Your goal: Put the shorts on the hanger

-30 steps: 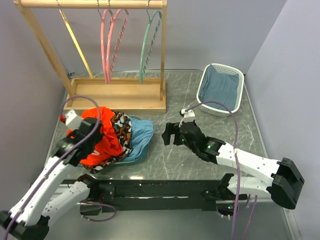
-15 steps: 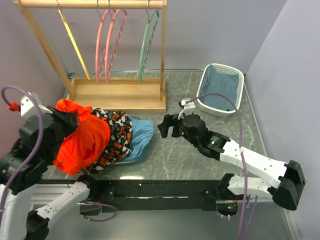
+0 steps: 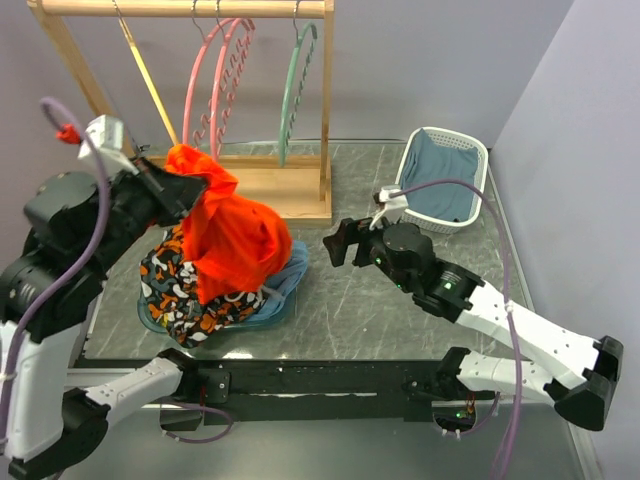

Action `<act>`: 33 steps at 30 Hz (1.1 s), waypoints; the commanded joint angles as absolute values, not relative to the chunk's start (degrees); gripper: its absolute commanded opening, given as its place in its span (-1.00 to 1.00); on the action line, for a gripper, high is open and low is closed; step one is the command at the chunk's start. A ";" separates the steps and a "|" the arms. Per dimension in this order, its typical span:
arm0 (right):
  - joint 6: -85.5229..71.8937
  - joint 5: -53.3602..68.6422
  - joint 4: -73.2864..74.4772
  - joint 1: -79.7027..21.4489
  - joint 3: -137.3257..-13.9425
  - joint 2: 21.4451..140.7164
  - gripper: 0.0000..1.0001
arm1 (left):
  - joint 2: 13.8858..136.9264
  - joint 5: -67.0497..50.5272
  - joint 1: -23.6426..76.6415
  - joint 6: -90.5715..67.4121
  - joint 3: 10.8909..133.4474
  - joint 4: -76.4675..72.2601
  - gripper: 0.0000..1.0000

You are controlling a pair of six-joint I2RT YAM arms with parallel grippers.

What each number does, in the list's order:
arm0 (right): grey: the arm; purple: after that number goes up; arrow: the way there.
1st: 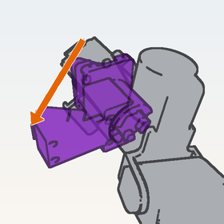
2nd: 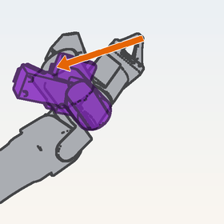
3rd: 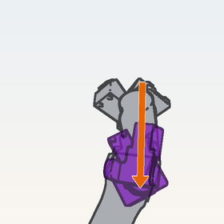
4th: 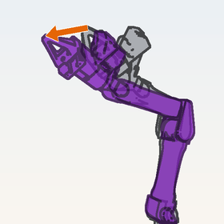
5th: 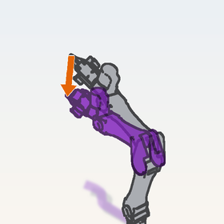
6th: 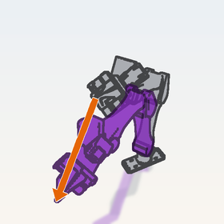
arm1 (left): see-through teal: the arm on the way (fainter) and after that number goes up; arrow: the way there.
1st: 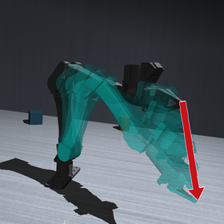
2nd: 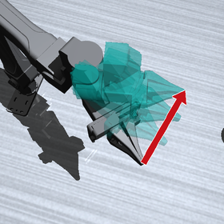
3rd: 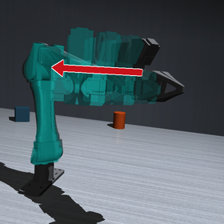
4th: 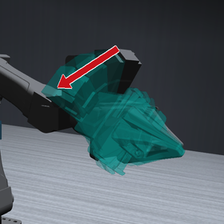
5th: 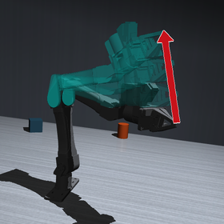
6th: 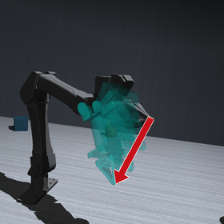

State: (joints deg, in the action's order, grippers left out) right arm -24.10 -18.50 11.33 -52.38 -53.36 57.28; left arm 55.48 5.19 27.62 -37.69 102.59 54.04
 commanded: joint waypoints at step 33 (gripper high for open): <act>-14.94 -61.88 -19.34 -84.99 -55.64 82.35 1.00 | 65.57 20.92 47.90 -44.56 91.14 35.16 -0.98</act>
State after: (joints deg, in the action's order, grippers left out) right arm -16.08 -57.08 -15.53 -84.18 -51.72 80.20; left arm 65.54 19.70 47.46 -43.94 91.18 39.99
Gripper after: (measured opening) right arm 0.997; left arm 0.062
